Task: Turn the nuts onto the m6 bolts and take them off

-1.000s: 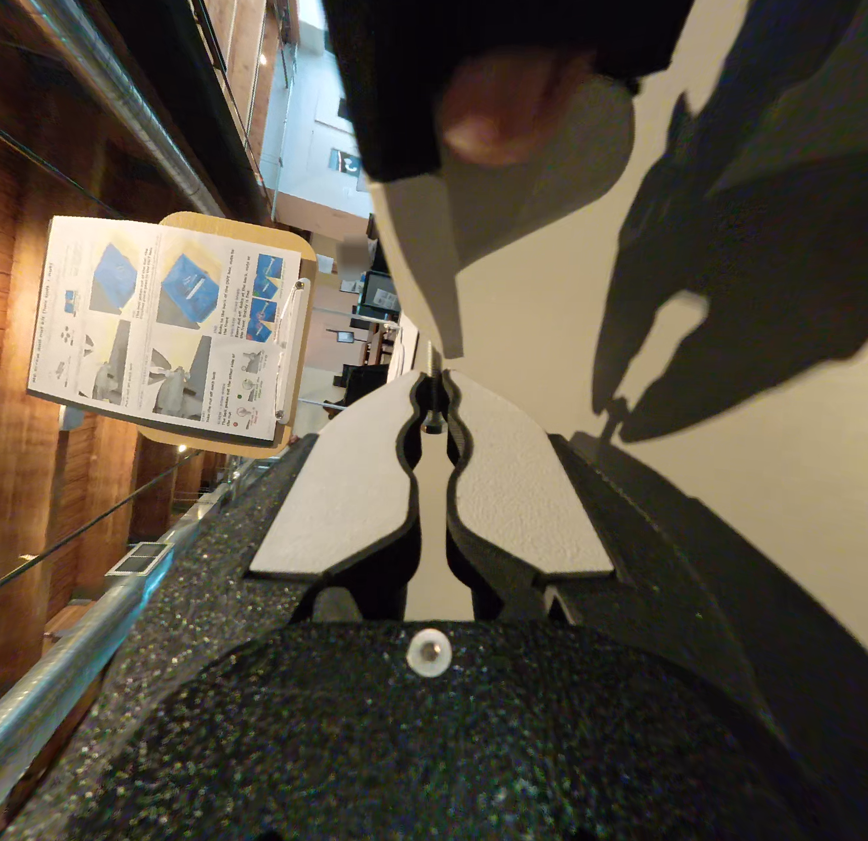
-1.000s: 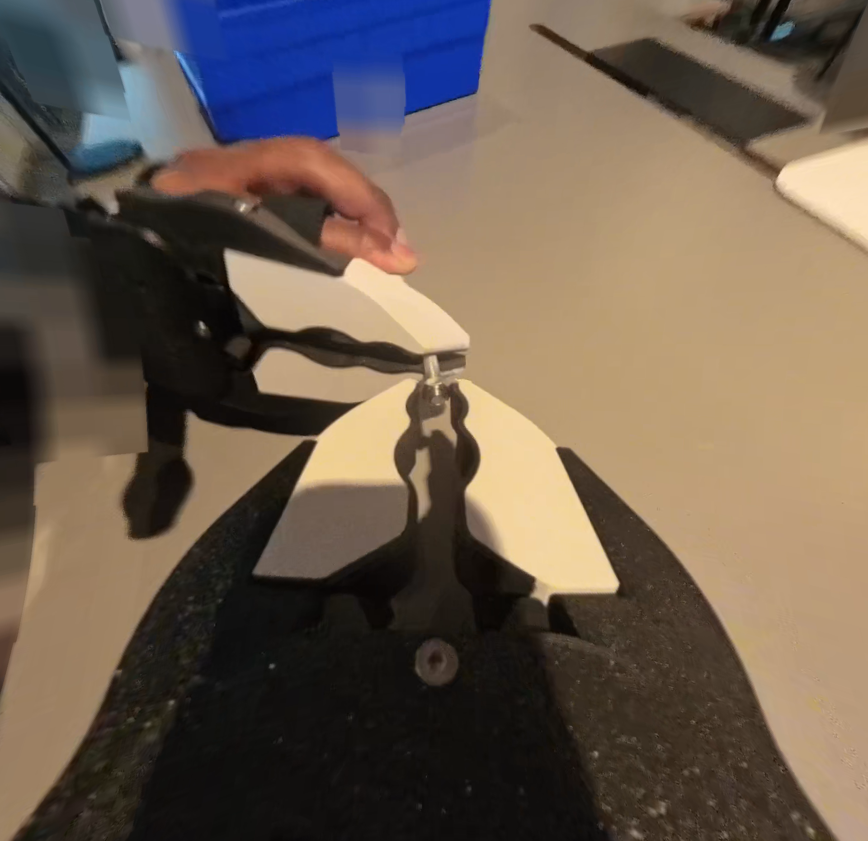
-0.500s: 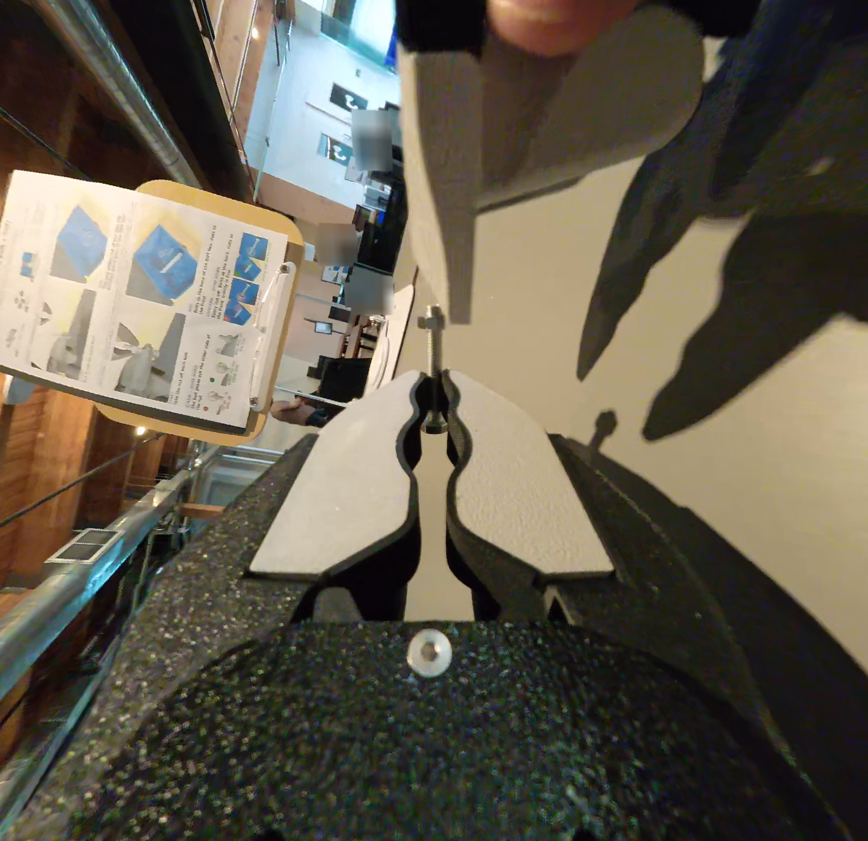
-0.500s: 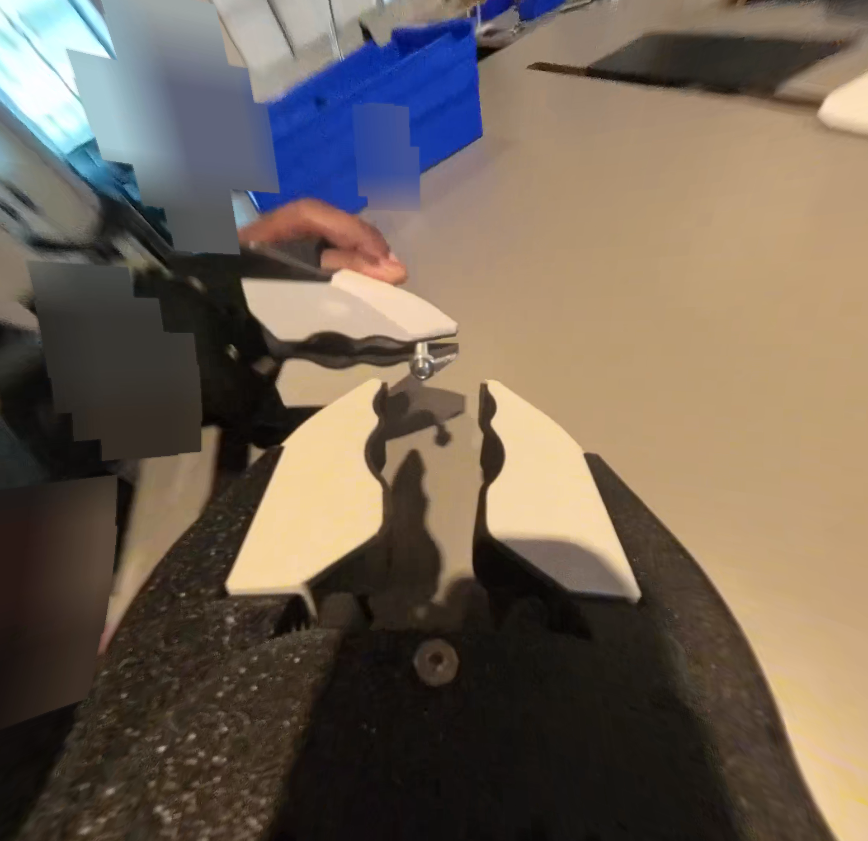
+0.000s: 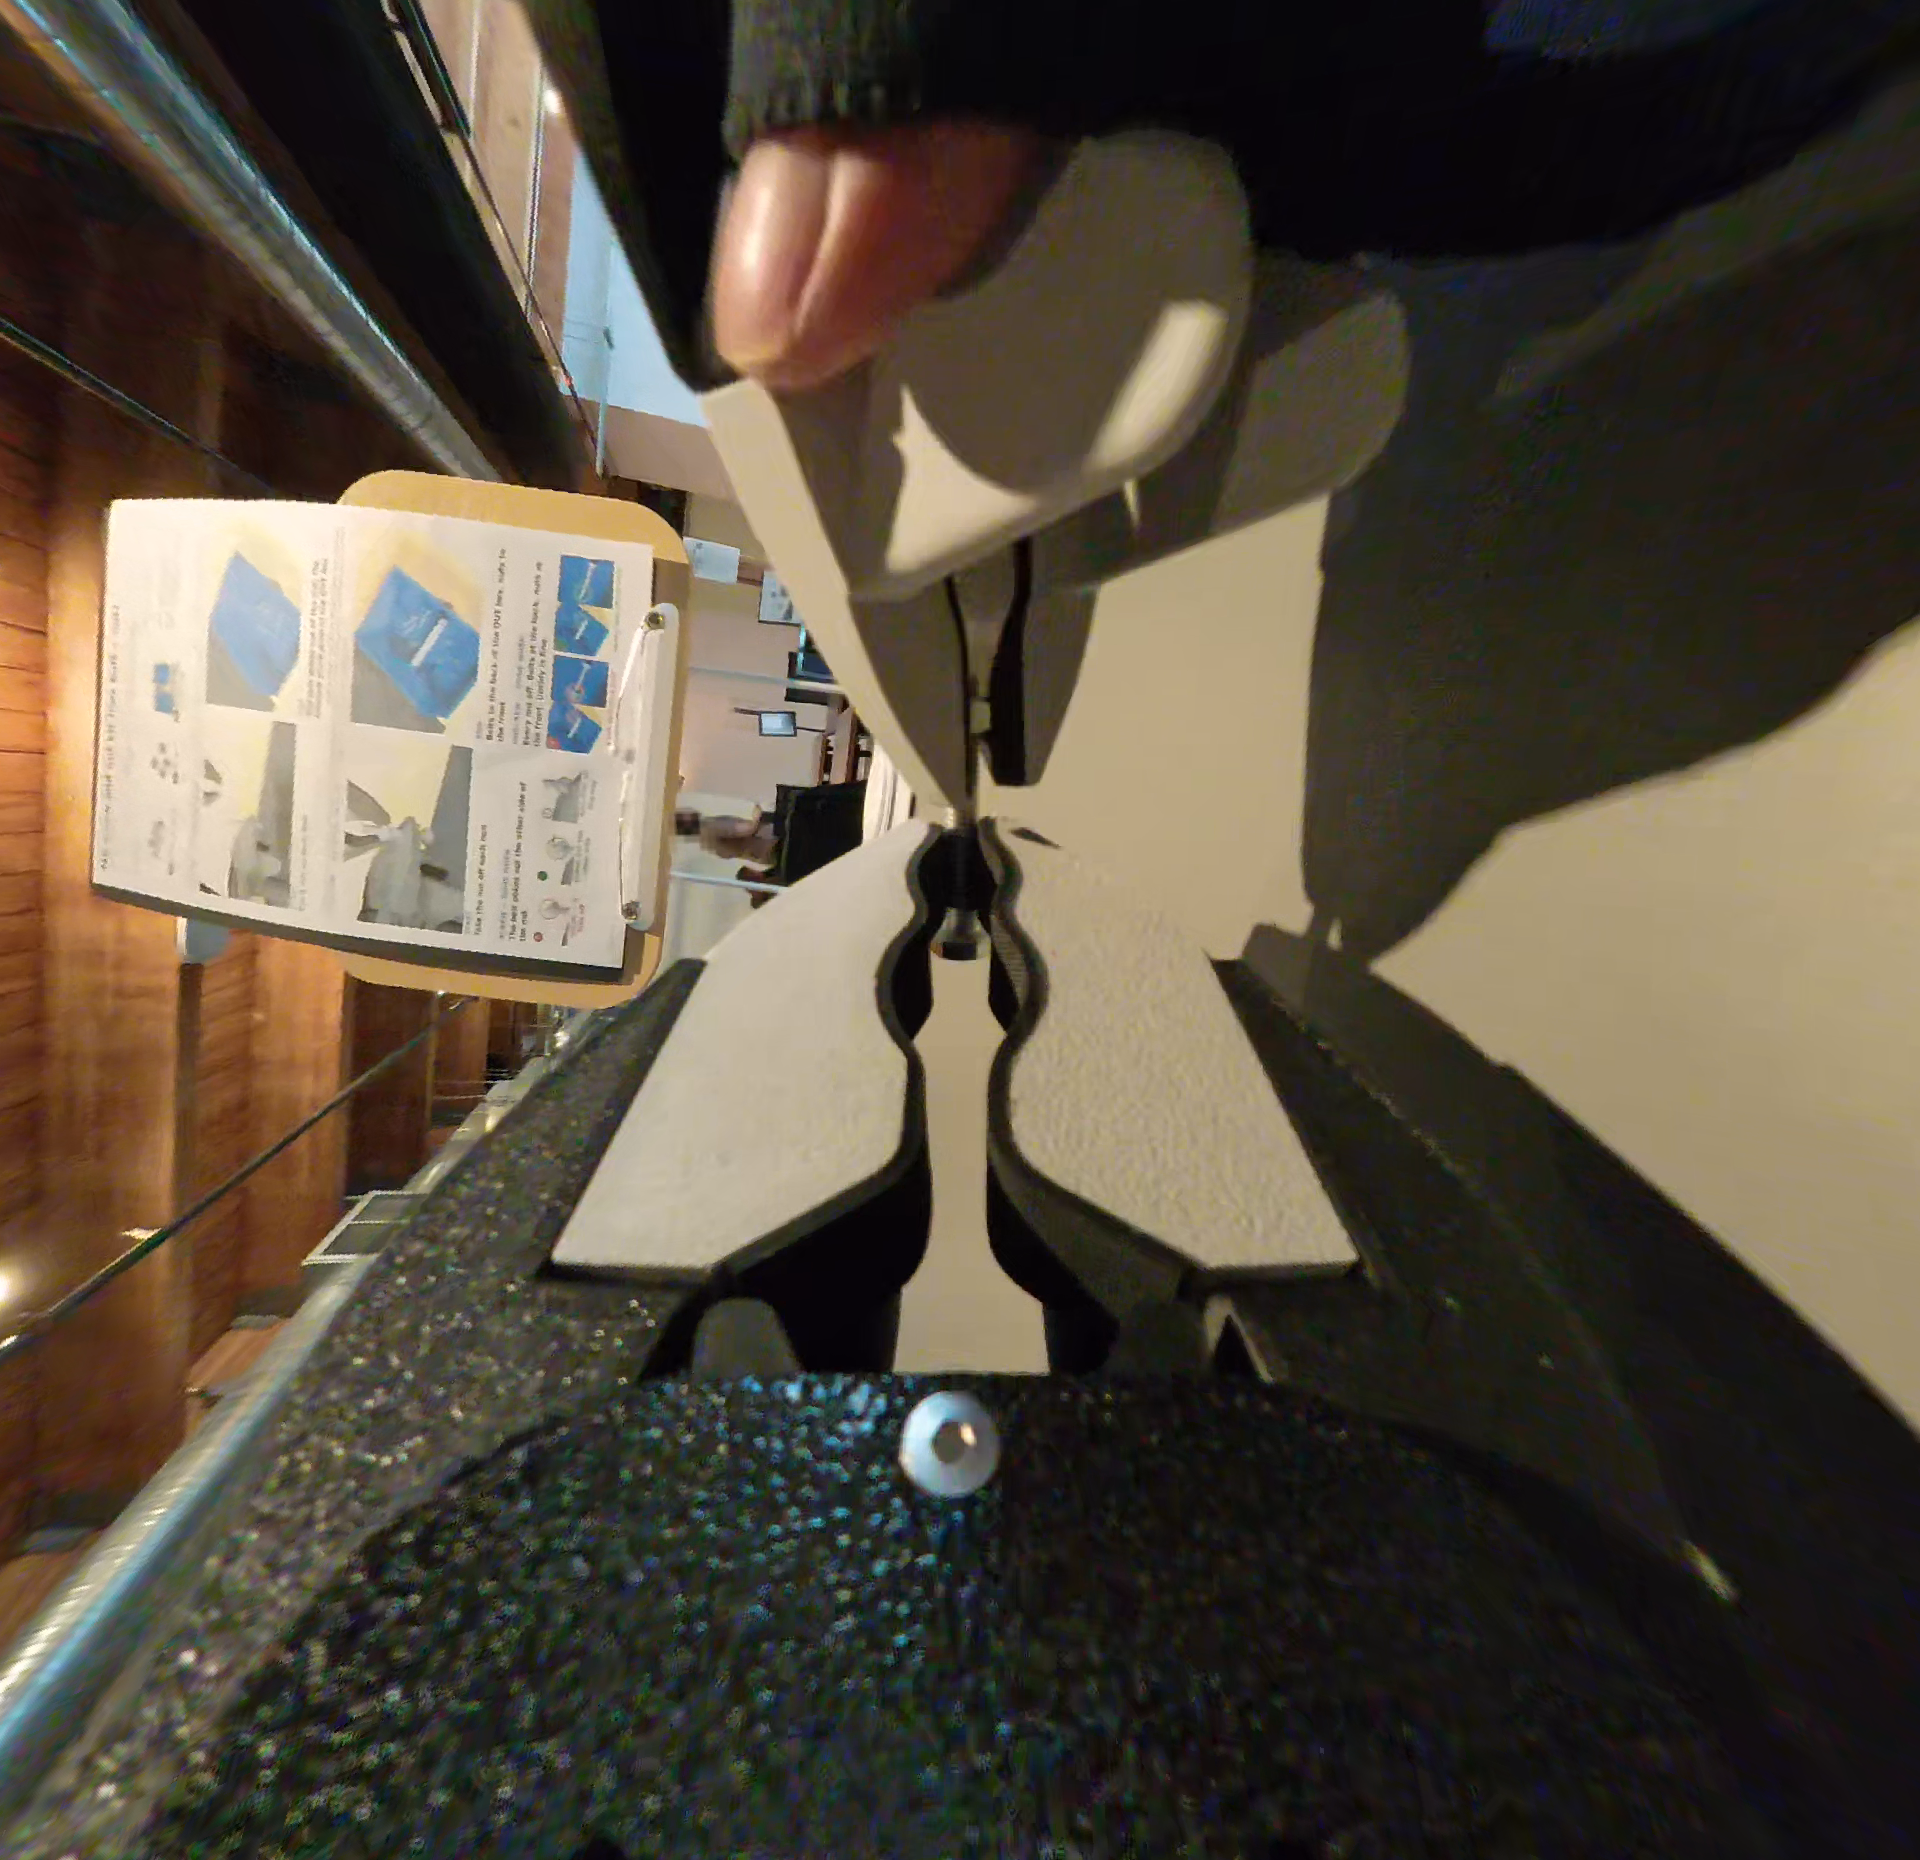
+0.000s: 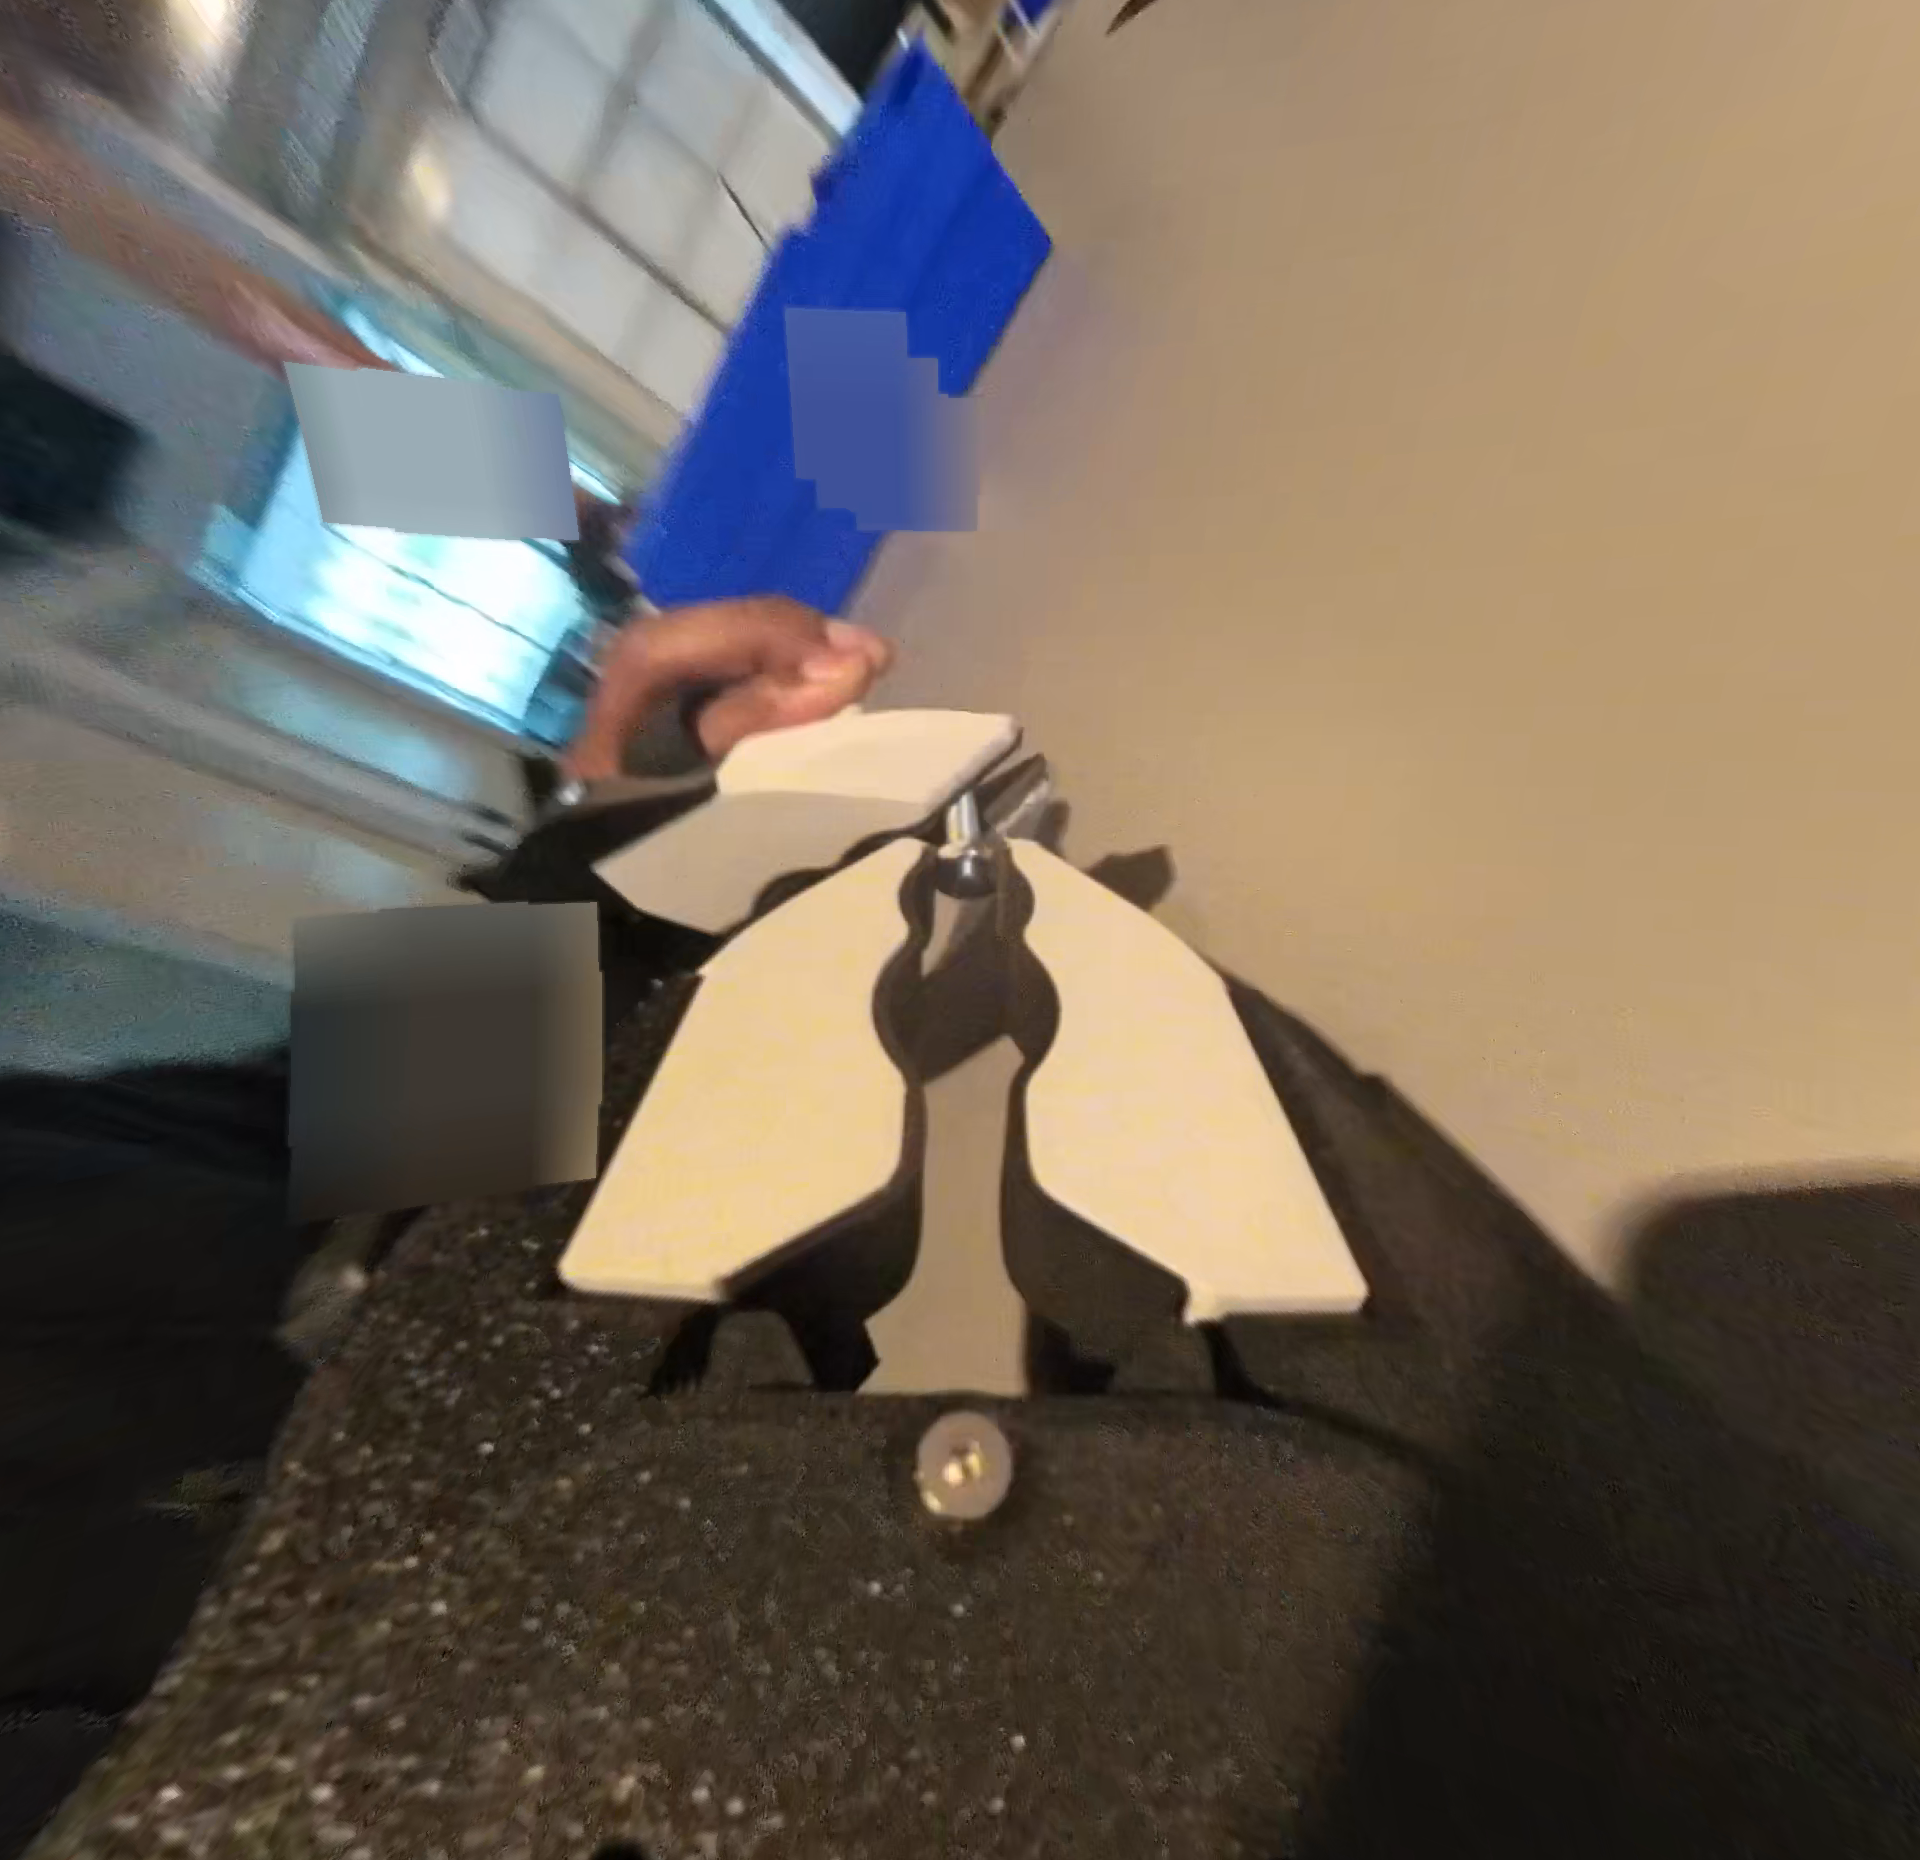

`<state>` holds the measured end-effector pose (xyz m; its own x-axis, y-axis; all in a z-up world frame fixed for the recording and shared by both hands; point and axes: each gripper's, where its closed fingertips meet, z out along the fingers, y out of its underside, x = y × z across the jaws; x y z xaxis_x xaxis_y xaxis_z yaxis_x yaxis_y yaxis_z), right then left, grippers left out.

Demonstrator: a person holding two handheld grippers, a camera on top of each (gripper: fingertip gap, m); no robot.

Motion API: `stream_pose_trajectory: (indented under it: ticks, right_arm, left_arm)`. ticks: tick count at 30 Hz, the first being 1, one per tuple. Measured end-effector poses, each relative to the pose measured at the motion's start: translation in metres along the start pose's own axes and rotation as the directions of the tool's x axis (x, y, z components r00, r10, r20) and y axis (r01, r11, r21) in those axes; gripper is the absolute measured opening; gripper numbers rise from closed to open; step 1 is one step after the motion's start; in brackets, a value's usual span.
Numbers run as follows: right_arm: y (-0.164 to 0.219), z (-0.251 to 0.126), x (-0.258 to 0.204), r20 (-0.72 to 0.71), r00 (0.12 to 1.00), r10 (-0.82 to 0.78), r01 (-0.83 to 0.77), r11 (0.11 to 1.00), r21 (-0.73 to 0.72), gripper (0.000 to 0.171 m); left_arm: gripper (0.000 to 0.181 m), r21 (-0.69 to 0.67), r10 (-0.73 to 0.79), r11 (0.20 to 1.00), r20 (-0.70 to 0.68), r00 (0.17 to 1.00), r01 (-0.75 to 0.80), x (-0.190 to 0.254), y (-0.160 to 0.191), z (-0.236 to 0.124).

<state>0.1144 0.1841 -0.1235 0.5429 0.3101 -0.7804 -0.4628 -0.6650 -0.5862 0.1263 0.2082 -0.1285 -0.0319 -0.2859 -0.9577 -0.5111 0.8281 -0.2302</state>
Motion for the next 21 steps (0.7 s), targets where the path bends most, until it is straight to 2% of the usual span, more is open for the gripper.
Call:
stream_pose_trajectory:
  ticks: [1,3,5,8,11,13,15,17,19,21]
  right_arm:
    - [0.000,0.000,-0.001,0.045,0.997,0.070,-0.071,0.997,0.017,0.011]
    - [0.000,-0.001,-0.002,0.075,0.994,0.078,-0.080,0.997,0.018,0.016]
    - [0.000,-0.001,-0.002,0.058,0.998,-0.018,0.018,1.000,0.004,0.039]
    - [-0.002,-0.006,-0.005,0.003,0.959,-0.282,0.282,0.959,-0.034,0.040]
    - [-0.004,-0.010,0.000,-0.101,0.818,-0.567,0.555,0.823,-0.121,0.037]
    - [-0.002,-0.010,0.000,-0.124,0.700,-0.703,0.678,0.709,-0.193,0.034]
    - [0.000,-0.009,0.001,-0.131,0.601,-0.788,0.747,0.612,-0.258,0.030]
    - [0.004,-0.006,0.002,-0.129,0.555,-0.821,0.768,0.566,-0.300,0.023]
    - [0.003,-0.004,0.005,-0.168,0.582,-0.796,0.738,0.603,-0.303,0.012]
    - [0.002,-0.003,0.006,-0.189,0.718,-0.670,0.624,0.739,-0.252,0.011]
  left_arm:
    - [0.006,0.005,-0.013,1.000,-0.002,1.000,0.013,0.000,-0.001,0.000]
    - [0.006,0.012,-0.046,0.999,-0.005,0.999,0.047,-0.001,-0.002,0.000]
    - [0.006,0.017,-0.082,0.996,-0.018,0.996,0.082,0.000,-0.002,0.000]
    - [0.006,0.027,-0.132,0.991,-0.041,0.990,0.133,0.001,-0.001,0.000]
    - [0.006,0.038,-0.167,0.985,-0.062,0.984,0.169,0.002,-0.002,0.000]
    - [0.006,0.045,-0.179,0.982,-0.073,0.981,0.183,0.004,-0.003,0.000]
    - [0.006,0.055,-0.190,0.979,-0.088,0.978,0.195,0.005,-0.005,-0.001]
    - [0.006,0.066,-0.190,0.978,-0.101,0.977,0.197,0.007,-0.007,-0.001]
    - [0.005,0.063,-0.174,0.981,-0.102,0.979,0.181,0.009,-0.007,-0.001]
    - [0.006,0.045,-0.141,0.988,-0.081,0.987,0.145,0.008,-0.005,-0.001]
